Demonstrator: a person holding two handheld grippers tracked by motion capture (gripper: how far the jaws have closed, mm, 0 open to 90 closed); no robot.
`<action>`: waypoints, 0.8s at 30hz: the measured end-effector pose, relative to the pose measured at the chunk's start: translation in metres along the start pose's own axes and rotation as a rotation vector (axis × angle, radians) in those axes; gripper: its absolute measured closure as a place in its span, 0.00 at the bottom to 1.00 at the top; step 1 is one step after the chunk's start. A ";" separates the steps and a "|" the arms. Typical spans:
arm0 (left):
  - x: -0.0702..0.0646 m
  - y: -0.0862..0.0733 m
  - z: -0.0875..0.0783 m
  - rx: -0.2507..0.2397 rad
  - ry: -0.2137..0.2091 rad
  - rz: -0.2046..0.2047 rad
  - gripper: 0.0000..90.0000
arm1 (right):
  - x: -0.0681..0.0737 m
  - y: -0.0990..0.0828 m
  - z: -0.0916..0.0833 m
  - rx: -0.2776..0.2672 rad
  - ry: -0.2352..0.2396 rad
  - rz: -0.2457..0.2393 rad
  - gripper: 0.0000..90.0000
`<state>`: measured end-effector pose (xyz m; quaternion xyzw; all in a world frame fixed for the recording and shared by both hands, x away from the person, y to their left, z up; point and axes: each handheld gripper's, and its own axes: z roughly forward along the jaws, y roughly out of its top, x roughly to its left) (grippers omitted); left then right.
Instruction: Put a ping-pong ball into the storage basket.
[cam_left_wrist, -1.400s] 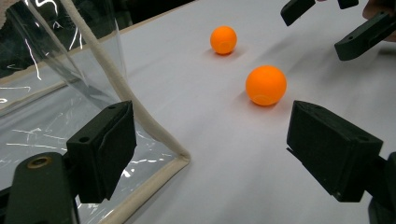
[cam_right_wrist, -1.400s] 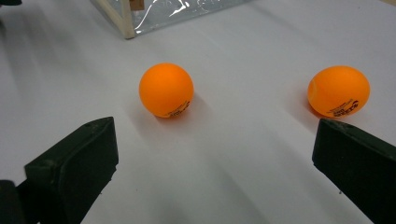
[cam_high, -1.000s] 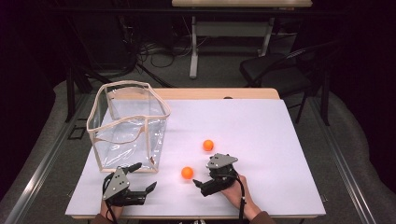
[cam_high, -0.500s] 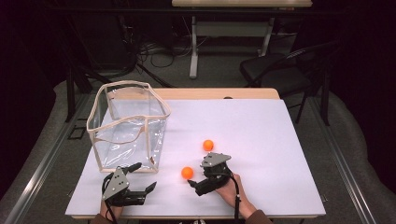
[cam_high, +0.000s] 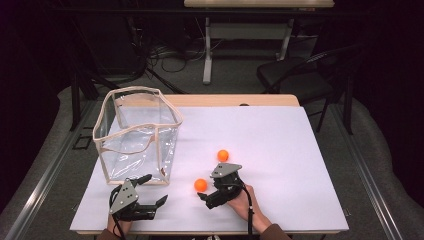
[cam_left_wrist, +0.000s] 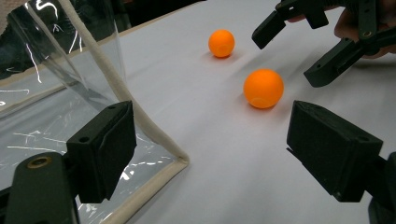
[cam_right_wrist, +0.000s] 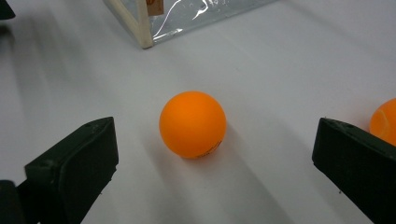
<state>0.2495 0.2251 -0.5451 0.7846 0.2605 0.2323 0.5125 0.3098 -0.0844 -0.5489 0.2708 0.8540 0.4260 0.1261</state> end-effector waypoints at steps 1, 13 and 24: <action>0.000 0.000 0.000 -0.001 0.001 0.002 0.18 | 0.000 0.000 0.001 -0.002 0.003 0.004 0.00; 0.000 0.000 0.000 -0.001 0.004 0.001 0.18 | 0.000 0.003 0.010 0.017 0.011 0.011 0.00; 0.000 0.000 0.000 -0.001 0.002 0.004 0.18 | 0.005 0.006 0.018 0.052 0.019 -0.005 0.16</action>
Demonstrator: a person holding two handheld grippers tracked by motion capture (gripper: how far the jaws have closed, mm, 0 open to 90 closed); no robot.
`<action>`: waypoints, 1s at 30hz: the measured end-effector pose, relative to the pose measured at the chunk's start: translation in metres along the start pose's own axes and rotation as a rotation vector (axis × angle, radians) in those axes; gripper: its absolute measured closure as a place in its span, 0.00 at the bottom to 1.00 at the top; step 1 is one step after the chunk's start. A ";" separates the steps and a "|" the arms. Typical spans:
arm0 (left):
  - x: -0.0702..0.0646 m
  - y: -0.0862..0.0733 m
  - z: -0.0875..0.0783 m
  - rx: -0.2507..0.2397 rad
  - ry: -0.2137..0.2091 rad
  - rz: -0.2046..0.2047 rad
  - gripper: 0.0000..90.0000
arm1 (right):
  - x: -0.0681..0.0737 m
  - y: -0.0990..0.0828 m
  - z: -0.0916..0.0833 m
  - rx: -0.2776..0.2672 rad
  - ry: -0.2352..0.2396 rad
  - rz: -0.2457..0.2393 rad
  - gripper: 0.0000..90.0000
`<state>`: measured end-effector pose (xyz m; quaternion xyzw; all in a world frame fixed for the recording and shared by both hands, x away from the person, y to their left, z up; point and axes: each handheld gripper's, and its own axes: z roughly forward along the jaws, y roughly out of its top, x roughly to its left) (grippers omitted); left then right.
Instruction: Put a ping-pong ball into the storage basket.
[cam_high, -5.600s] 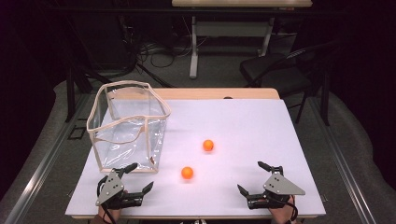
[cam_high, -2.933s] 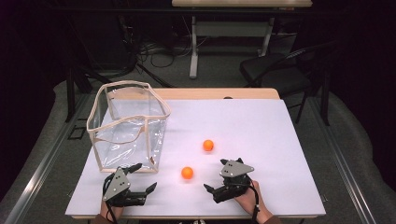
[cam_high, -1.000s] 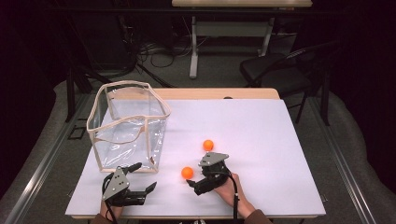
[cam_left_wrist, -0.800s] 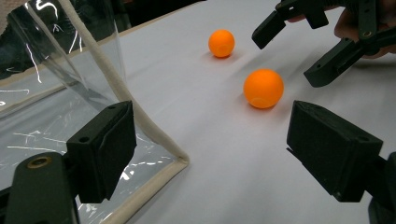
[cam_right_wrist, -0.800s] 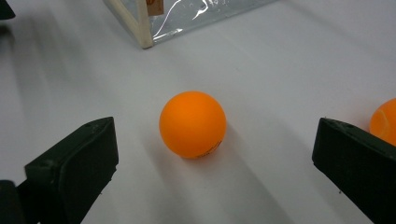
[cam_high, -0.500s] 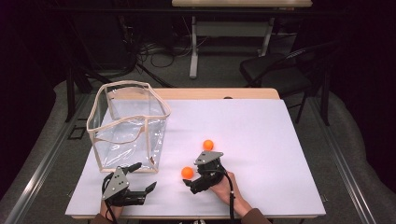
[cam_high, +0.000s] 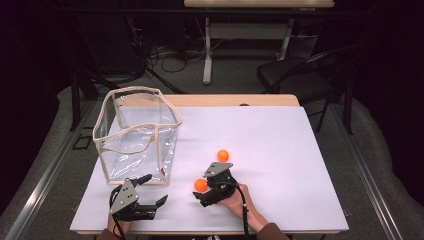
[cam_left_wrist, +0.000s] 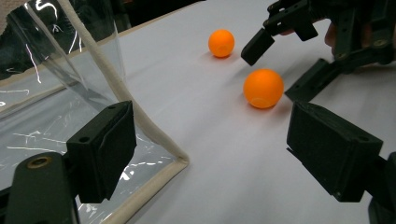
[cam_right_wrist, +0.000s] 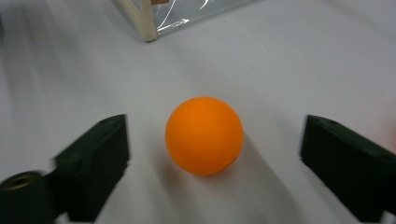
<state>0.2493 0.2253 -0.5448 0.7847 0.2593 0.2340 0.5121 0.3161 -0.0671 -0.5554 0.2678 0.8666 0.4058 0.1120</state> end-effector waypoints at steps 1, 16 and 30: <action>0.000 0.000 0.000 -0.001 0.002 -0.002 0.18 | 0.000 0.000 0.000 0.008 -0.005 0.000 0.19; 0.000 0.000 0.000 0.000 0.003 -0.003 0.18 | 0.005 0.002 0.003 0.047 -0.012 -0.027 0.53; 0.001 0.000 -0.001 -0.001 -0.001 -0.004 0.18 | 0.004 0.005 -0.003 0.061 -0.005 -0.029 0.56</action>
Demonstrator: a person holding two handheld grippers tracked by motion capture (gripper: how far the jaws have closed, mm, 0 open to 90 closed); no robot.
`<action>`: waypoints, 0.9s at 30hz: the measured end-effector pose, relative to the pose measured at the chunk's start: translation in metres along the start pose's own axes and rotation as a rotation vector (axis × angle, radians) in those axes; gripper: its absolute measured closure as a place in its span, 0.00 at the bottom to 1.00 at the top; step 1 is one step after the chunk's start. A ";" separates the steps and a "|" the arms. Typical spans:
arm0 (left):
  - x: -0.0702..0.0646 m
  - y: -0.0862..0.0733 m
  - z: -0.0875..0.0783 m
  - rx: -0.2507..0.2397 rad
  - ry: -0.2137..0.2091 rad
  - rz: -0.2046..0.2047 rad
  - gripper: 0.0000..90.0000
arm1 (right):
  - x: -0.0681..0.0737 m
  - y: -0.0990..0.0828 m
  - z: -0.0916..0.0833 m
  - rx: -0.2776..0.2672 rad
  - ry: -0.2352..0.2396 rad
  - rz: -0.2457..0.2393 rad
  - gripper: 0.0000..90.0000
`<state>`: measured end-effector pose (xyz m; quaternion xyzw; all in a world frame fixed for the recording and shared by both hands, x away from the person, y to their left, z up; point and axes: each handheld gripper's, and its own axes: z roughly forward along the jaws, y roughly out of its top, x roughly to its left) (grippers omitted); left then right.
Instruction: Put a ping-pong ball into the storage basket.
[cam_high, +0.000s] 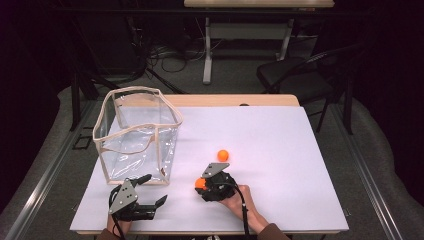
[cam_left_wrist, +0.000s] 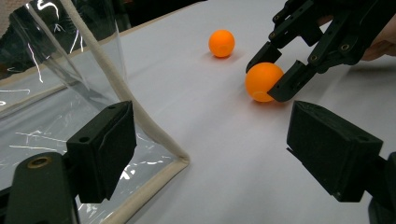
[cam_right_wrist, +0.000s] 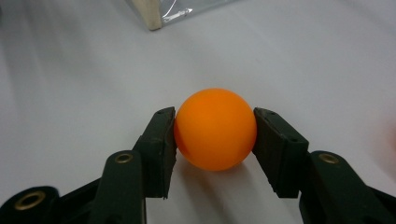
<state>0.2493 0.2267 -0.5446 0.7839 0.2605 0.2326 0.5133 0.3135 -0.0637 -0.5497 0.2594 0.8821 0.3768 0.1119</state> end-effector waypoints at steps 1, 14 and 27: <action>0.000 0.000 0.000 0.000 0.000 0.000 0.18 | 0.000 0.000 -0.001 -0.001 0.000 -0.004 0.56; 0.000 0.000 0.000 0.000 -0.002 -0.005 0.18 | 0.000 0.007 -0.015 -0.041 -0.017 -0.020 0.56; 0.001 0.000 0.000 0.000 -0.006 0.000 0.18 | -0.006 0.009 -0.028 -0.067 -0.046 -0.012 0.56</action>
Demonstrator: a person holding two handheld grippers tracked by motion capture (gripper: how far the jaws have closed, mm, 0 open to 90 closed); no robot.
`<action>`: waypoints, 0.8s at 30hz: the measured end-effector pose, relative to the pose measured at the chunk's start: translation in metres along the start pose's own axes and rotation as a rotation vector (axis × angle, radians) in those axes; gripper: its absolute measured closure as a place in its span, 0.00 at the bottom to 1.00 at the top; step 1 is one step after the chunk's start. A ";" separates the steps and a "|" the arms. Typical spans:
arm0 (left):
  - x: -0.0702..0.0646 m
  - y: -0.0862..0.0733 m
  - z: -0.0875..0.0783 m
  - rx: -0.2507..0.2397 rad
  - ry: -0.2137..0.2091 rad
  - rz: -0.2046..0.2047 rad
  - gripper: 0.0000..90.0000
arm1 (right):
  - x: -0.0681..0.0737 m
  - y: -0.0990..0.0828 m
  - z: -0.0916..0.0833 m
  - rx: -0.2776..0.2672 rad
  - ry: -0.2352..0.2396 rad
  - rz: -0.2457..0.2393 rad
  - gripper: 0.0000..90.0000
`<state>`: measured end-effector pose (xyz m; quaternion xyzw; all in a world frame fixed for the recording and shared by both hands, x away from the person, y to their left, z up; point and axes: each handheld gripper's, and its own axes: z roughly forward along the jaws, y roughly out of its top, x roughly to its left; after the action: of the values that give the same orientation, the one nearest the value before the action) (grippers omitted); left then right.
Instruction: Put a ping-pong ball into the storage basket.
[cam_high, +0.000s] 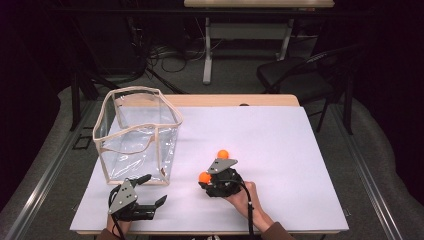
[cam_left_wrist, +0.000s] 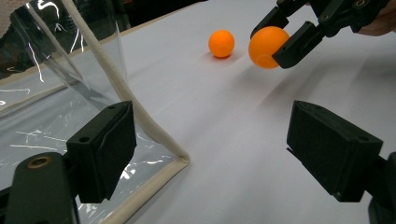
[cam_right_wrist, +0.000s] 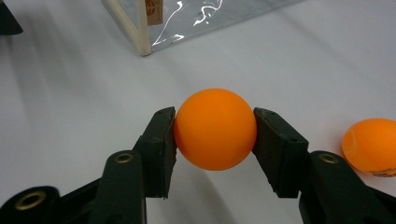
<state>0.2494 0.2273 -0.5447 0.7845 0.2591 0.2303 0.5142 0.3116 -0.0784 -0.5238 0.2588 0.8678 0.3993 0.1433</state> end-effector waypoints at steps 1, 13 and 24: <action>0.000 0.000 0.000 0.000 0.003 -0.002 0.18 | 0.000 0.000 -0.001 0.001 -0.005 0.003 0.56; 0.000 0.000 0.000 0.003 0.002 -0.004 0.18 | -0.009 0.001 -0.010 -0.015 -0.026 0.022 0.56; 0.000 0.000 0.001 0.003 -0.001 -0.001 0.18 | -0.020 0.001 -0.016 -0.028 -0.057 0.039 0.56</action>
<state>0.2497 0.2270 -0.5452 0.7853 0.2598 0.2293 0.5131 0.3208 -0.0989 -0.5122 0.2848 0.8524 0.4068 0.1639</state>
